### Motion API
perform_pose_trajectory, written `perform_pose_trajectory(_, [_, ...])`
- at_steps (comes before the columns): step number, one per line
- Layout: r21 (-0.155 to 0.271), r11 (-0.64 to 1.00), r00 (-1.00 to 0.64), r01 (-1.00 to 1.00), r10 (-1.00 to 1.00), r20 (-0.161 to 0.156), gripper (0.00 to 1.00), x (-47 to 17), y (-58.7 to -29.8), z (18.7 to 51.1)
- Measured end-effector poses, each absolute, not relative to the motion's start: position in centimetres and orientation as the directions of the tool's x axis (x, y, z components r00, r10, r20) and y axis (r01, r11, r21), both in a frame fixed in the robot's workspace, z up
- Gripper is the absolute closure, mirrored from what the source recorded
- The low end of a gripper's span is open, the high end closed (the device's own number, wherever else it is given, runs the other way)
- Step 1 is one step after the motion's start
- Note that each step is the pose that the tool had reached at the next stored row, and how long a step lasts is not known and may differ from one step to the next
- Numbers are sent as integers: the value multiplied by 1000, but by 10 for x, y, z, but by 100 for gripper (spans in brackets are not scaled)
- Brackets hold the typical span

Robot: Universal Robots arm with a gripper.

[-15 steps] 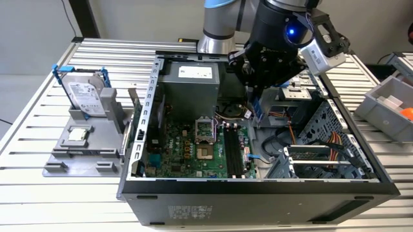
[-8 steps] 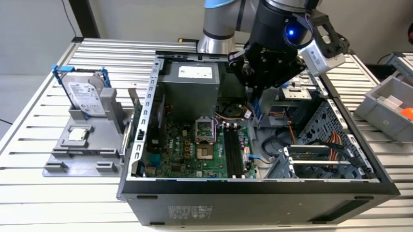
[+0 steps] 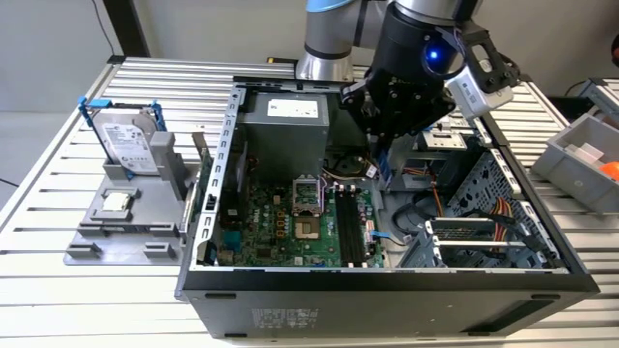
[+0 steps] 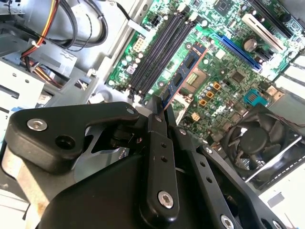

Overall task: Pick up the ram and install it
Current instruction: 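Insert the ram into the slot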

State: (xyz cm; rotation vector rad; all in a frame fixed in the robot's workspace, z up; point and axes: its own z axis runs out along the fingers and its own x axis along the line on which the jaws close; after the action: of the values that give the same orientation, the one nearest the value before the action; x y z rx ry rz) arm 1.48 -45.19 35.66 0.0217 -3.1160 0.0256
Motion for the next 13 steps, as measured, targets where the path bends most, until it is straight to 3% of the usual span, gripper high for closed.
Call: perform_pose_trajectory(13, [-19, 1000, -1000, -10, -9, 26, 100, 15, -452, 347])
